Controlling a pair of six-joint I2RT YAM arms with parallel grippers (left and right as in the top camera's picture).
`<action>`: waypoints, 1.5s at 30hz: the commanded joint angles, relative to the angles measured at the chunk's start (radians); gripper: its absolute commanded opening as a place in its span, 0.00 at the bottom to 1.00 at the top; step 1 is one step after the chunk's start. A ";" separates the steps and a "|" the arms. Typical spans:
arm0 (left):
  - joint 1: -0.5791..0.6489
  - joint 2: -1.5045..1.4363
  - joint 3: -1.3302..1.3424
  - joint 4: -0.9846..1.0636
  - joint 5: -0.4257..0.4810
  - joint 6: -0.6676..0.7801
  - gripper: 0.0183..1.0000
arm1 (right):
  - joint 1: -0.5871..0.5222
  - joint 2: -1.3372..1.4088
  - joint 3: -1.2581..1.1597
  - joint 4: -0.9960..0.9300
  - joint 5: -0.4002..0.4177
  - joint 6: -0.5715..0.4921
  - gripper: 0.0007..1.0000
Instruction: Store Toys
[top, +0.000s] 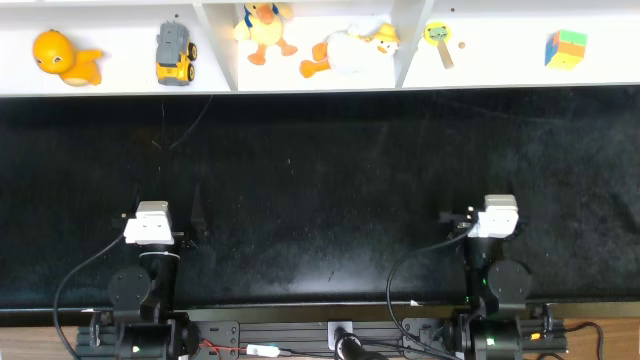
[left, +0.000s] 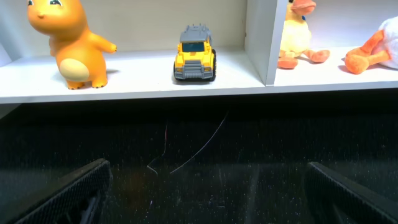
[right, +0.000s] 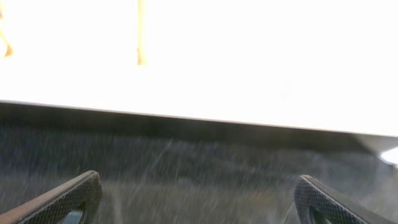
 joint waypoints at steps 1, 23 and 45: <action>-0.004 -0.012 -0.003 -0.002 -0.011 -0.006 1.00 | -0.012 -0.041 -0.014 0.003 -0.001 -0.042 1.00; -0.004 -0.012 -0.003 -0.002 -0.011 -0.006 1.00 | -0.029 -0.039 -0.013 0.002 -0.003 -0.050 1.00; -0.004 -0.012 -0.003 -0.002 -0.011 -0.006 1.00 | -0.029 -0.039 -0.013 0.002 -0.003 -0.050 1.00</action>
